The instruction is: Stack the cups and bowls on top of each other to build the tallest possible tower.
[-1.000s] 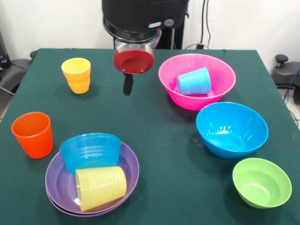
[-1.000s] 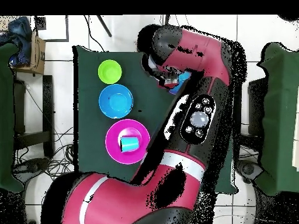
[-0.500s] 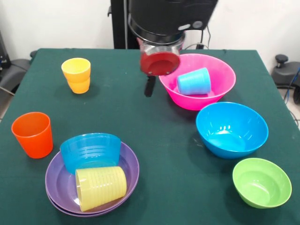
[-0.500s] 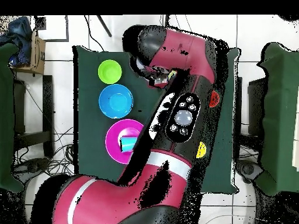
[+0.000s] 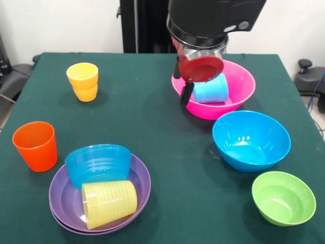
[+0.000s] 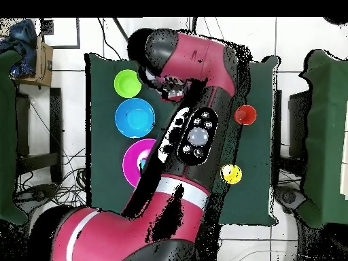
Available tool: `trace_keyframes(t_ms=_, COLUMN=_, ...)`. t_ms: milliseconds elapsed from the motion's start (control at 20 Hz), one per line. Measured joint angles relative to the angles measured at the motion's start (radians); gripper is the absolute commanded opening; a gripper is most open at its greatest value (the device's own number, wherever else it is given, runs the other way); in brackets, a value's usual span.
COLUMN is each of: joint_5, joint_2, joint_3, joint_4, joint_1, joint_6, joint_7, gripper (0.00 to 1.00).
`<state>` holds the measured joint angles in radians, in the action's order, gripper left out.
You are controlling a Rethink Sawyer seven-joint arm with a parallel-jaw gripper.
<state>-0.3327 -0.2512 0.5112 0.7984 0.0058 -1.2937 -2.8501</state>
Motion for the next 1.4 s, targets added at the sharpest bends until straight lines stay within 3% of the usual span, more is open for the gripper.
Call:
trace_keyframes(t_ms=300, joint_5=-0.028, joint_2=0.016, joint_3=0.025, joint_4=0.000, joint_1=0.020, joint_6=0.030, joint_7=-0.036, gripper=1.00)
trace_keyframes(t_ms=550, joint_5=-0.067, joint_2=0.065, joint_3=0.057, joint_4=0.000, joint_1=0.044, joint_6=0.117, joint_7=-0.151, gripper=1.00)
trace_keyframes(t_ms=850, joint_5=-0.092, joint_2=0.116, joint_3=0.073, joint_4=-0.001, joint_1=0.062, joint_6=0.133, joint_7=-0.263, gripper=1.00)
trace_keyframes(t_ms=1400, joint_5=-0.126, joint_2=0.197, joint_3=0.107, joint_4=-0.008, joint_1=0.067, joint_6=0.133, joint_7=-0.293, gripper=1.00)
